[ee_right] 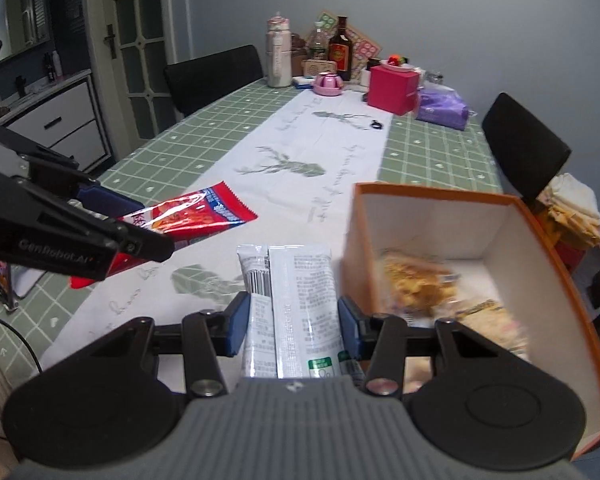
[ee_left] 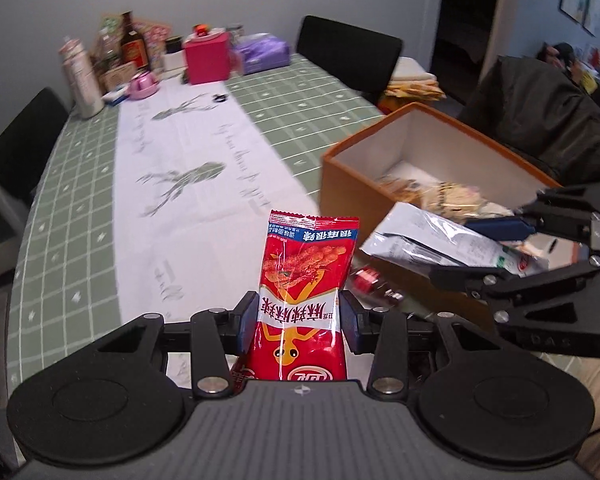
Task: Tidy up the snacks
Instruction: 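Carry the red packet with left tool while right tool carries the sachets over the box, then open both tools to drop the red packet and sachets into the box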
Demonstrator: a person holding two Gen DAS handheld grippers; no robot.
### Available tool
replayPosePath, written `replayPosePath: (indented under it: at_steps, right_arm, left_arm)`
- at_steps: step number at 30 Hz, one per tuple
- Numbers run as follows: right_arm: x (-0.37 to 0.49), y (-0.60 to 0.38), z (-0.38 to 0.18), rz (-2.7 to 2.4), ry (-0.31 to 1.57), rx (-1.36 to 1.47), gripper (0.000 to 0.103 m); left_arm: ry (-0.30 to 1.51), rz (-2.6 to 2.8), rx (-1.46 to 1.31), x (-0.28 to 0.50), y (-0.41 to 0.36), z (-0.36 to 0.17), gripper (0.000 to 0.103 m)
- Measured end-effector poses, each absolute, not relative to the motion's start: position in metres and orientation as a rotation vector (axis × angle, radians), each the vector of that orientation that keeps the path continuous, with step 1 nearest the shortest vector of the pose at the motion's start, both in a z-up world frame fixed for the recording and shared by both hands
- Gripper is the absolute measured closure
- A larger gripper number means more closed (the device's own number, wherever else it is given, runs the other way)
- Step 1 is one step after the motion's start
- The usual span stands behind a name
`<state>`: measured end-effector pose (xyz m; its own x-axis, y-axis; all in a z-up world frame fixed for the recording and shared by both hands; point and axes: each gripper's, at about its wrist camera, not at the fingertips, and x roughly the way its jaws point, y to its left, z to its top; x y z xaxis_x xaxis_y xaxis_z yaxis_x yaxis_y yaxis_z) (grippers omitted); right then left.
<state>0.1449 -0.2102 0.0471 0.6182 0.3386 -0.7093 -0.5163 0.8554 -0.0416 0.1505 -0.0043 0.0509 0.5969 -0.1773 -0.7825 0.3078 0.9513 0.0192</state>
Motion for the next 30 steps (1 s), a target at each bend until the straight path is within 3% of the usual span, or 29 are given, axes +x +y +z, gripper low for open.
replayPosePath:
  at_steps: [14, 30]
  right_arm:
    - [0.202, -0.289, 0.043, 0.341, 0.822, -0.367, 0.057]
    - [0.266, -0.314, 0.005, 0.335, 0.901, -0.427, 0.057]
  left_arm:
    - [0.922, -0.423, 0.250, 0.207, -0.116, 0.045, 0.055]
    - [1.042, -0.426, 0.291, 0.272, -0.168, -0.003, 0.055]
